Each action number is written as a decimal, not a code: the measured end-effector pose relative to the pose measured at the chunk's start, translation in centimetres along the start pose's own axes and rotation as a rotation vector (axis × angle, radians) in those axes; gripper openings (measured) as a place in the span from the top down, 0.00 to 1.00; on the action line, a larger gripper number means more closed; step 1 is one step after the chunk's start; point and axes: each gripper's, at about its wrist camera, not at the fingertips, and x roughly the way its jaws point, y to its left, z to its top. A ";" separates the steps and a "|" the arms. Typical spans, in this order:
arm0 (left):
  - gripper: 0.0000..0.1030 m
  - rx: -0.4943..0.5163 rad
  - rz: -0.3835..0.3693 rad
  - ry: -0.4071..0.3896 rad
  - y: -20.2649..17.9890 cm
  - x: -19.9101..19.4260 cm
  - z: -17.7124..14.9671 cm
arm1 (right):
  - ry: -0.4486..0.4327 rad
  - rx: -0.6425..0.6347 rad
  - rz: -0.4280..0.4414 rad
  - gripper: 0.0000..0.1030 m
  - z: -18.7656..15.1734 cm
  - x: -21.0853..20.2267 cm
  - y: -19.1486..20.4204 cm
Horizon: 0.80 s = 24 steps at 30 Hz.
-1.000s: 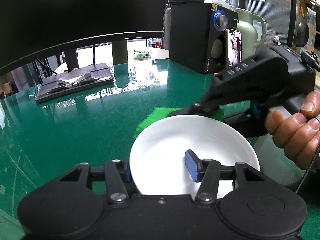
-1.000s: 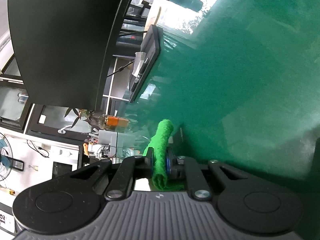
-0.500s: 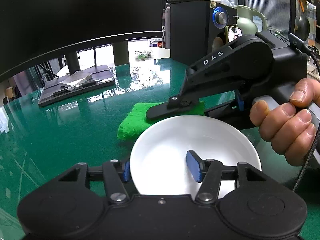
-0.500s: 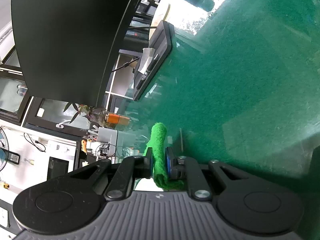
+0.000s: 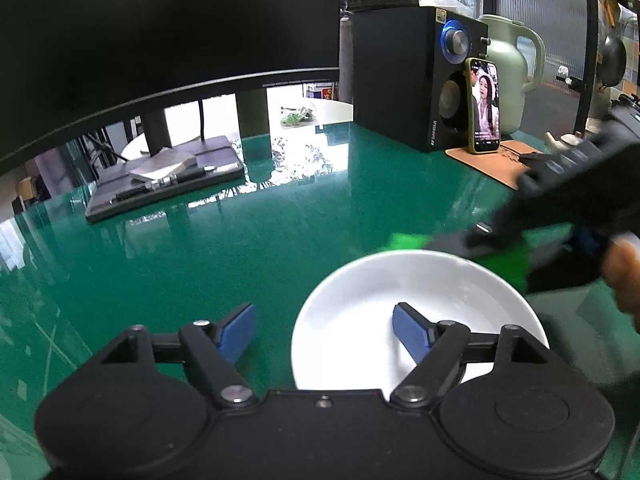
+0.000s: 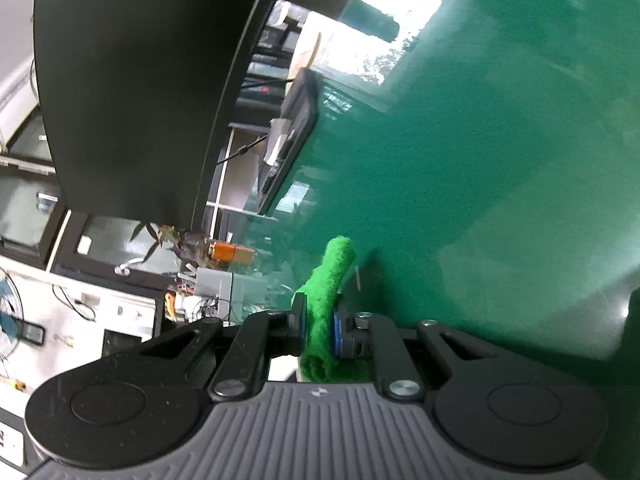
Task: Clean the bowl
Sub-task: 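Lift the green cloth away from the bowl with the right tool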
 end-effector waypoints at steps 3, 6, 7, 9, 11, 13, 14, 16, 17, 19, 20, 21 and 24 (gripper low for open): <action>0.26 0.021 0.081 0.014 -0.2 0.4 0.3 | 0.008 0.019 0.010 0.87 -0.4 -0.5 -0.5; 0.26 0.013 0.119 0.026 0.0 0.7 0.3 | 0.018 0.023 0.015 0.87 -0.6 -0.3 -0.6; 0.26 0.010 0.123 0.029 0.2 0.7 0.3 | 0.019 0.026 0.018 0.87 -0.6 -0.2 -0.6; 0.26 0.007 0.132 0.034 0.3 0.6 0.2 | 0.022 0.026 0.020 0.87 -0.6 -0.2 -0.6; 0.26 0.006 0.134 0.035 0.4 0.7 0.2 | 0.022 0.027 0.022 0.87 -0.6 -0.2 -0.5; 0.25 0.007 0.138 0.034 0.4 0.7 0.2 | 0.021 0.024 0.023 0.87 -0.6 -0.2 -0.5; 0.25 0.008 0.144 0.034 0.3 0.7 0.3 | 0.021 0.023 0.023 0.87 -0.6 -0.3 -0.4; 0.25 0.010 0.156 0.033 0.2 0.6 0.3 | 0.019 0.021 0.021 0.87 -0.6 -0.3 -0.5; 0.25 0.012 0.162 0.032 0.2 0.6 0.3 | 0.013 0.017 0.017 0.87 -0.6 -0.4 -0.4; 0.21 0.018 0.177 0.017 0.2 0.3 0.1 | -0.015 -0.006 0.003 0.87 -0.6 -0.7 0.1; 0.19 0.009 0.187 -0.002 0.4 -0.2 -0.2 | -0.034 -0.027 0.001 0.87 -0.5 -0.9 0.4; 0.14 -0.005 0.186 -0.010 0.7 -0.4 -0.4 | -0.053 -0.048 -0.001 0.87 -0.4 -1.1 0.8; 0.12 -0.090 0.157 -0.027 2.0 -1.0 -0.9 | -0.109 -0.113 -0.006 0.87 -0.1 -1.7 2.0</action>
